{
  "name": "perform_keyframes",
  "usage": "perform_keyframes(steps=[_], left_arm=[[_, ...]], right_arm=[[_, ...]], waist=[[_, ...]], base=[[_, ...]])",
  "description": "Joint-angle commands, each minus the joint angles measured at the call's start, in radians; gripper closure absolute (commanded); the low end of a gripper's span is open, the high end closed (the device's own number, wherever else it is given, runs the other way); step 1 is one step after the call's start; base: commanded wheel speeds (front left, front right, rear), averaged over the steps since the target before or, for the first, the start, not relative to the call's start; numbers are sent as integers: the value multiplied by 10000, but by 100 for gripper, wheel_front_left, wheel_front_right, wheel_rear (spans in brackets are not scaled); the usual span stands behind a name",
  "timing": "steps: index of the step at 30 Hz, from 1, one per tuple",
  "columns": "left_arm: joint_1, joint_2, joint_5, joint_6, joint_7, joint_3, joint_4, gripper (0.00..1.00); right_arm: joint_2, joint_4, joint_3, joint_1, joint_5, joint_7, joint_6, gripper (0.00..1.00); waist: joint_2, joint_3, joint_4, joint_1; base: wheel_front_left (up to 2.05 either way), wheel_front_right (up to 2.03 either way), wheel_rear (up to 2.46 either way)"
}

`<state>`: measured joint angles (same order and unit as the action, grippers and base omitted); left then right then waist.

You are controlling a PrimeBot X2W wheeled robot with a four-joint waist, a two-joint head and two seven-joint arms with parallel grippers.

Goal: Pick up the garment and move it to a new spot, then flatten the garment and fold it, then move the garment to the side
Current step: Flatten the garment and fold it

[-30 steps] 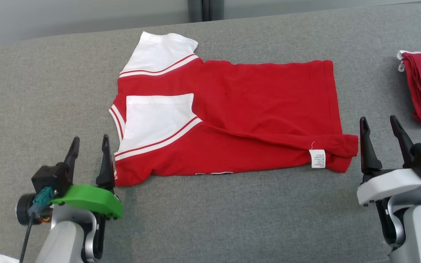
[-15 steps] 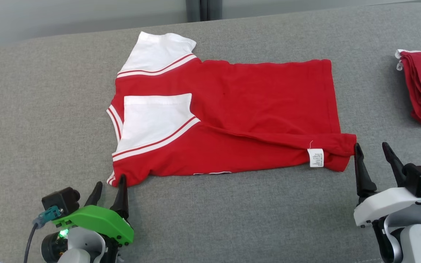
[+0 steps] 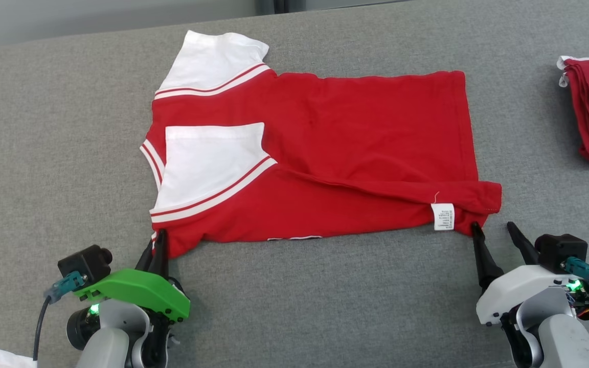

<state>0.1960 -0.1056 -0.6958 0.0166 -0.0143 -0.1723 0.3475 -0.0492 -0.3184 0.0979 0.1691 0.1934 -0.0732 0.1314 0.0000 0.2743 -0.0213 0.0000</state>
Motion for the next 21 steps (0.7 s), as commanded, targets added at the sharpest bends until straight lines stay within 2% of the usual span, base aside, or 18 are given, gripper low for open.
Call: perform_keyframes(steps=[1,9,11,12,14,21], left_arm=[[176,13,-3,51,137,-9,59,100],[411,-12,188,245,677,-101,191,100],[436,-10,222,282,772,-139,179,100],[440,-12,236,304,784,-166,170,100],[468,2,236,360,863,-207,128,100],[573,-79,204,545,1129,-257,-315,100]], right_arm=[[-32,-168,-70,109,9,62,-17,0],[-4,-993,-648,519,392,241,-9,0],[14,-1115,-854,592,590,371,-8,58],[20,-1154,-934,604,645,435,-6,69],[23,-1198,-1001,619,701,571,-4,100],[-38,-330,-859,982,1081,1059,-9,100]], waist=[[0,32,55,0],[0,45,258,0],[0,25,300,0],[0,14,314,0],[0,-18,337,0],[0,-228,305,0]], base=[[0,0,0],[0,0,0],[0,0,0],[0,0,0],[0,0,0],[0,0,0]])
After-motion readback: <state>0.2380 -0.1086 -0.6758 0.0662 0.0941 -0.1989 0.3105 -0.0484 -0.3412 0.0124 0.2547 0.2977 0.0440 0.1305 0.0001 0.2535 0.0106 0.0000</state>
